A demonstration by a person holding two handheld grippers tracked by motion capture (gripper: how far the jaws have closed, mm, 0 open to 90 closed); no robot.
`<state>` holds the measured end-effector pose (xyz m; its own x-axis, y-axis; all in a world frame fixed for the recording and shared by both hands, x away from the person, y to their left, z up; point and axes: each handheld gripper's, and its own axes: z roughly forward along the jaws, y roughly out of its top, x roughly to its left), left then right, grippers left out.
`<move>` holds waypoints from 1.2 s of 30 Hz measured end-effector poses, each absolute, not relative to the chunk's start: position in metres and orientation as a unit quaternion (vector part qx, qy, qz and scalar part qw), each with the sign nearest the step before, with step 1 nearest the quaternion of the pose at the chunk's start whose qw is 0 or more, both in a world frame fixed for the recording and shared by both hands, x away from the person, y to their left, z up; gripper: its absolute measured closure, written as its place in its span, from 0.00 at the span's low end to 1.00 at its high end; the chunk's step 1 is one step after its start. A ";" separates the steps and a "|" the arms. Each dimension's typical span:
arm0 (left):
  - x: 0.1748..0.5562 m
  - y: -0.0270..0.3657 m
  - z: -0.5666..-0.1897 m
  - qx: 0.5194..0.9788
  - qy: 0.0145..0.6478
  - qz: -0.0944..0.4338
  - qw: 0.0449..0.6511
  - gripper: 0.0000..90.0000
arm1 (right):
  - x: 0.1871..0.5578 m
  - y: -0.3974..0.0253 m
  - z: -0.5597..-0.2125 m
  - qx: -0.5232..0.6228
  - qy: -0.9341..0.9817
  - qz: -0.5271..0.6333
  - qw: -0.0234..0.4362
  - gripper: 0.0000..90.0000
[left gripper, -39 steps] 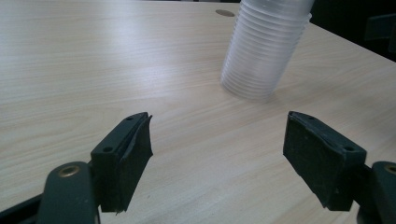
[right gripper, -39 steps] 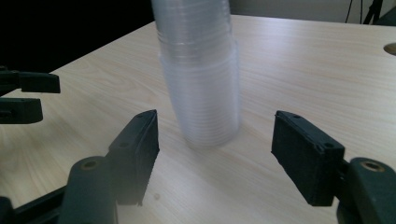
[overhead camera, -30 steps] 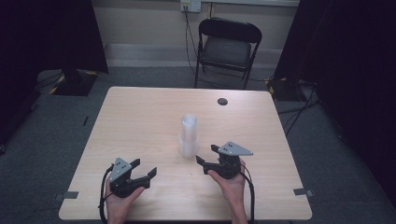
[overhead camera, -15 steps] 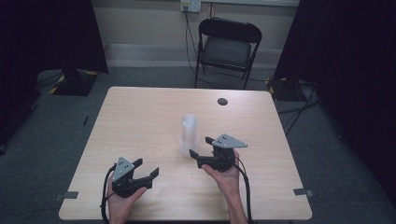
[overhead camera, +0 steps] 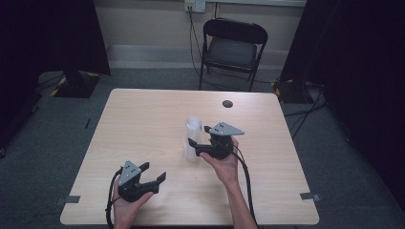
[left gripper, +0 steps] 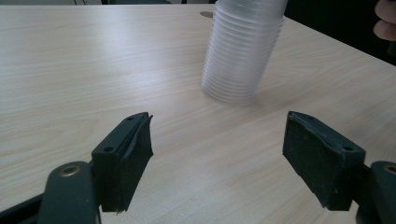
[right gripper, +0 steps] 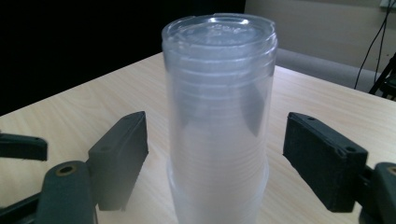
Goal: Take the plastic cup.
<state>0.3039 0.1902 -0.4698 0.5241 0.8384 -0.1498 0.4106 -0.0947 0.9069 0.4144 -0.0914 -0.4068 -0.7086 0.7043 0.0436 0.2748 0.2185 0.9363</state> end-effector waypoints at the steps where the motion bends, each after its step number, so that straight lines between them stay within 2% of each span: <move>1: 0.304 0.190 -0.470 0.710 0.441 0.210 0.507 0.27 | 0.416 -0.090 -0.407 0.323 0.753 0.536 0.204 0.25; 15: 0.305 0.192 -0.469 0.703 0.447 0.216 0.509 0.27 | 0.434 -0.076 -0.416 0.317 0.756 0.538 0.196 0.26; 17: 0.305 0.193 -0.469 0.701 0.452 0.219 0.506 0.27 | 0.439 -0.072 -0.420 0.323 0.753 0.544 0.182 0.26; 36: 0.305 0.196 -0.472 0.705 0.452 0.213 0.504 0.27 | 0.442 -0.067 -0.428 0.324 0.758 0.531 0.195 0.34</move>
<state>0.3047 0.1959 -0.4721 0.5012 0.8515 -0.1539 0.4215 -0.0849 0.9028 0.4417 -0.0669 -0.4285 -0.7138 0.6987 0.0492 0.2843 0.2248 0.9320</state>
